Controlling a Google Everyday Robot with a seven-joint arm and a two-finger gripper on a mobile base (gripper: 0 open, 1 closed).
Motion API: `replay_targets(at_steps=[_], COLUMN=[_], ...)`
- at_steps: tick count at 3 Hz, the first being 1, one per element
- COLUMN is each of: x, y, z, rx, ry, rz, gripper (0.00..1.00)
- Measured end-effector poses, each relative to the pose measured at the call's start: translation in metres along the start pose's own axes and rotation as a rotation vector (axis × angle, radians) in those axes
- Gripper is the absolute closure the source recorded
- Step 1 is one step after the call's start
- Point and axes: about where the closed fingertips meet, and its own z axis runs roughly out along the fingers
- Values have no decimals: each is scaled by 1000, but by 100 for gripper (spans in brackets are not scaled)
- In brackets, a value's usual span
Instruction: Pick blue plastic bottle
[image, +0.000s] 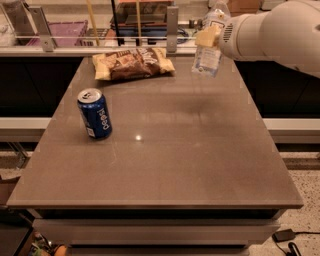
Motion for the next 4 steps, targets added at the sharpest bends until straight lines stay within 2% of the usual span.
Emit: replay_targets(at_steps=[2, 4], x=[-8, -21], y=[-36, -46], z=[6, 17], rx=[123, 221], ry=[-56, -117], rz=[-8, -17], gripper=[100, 100])
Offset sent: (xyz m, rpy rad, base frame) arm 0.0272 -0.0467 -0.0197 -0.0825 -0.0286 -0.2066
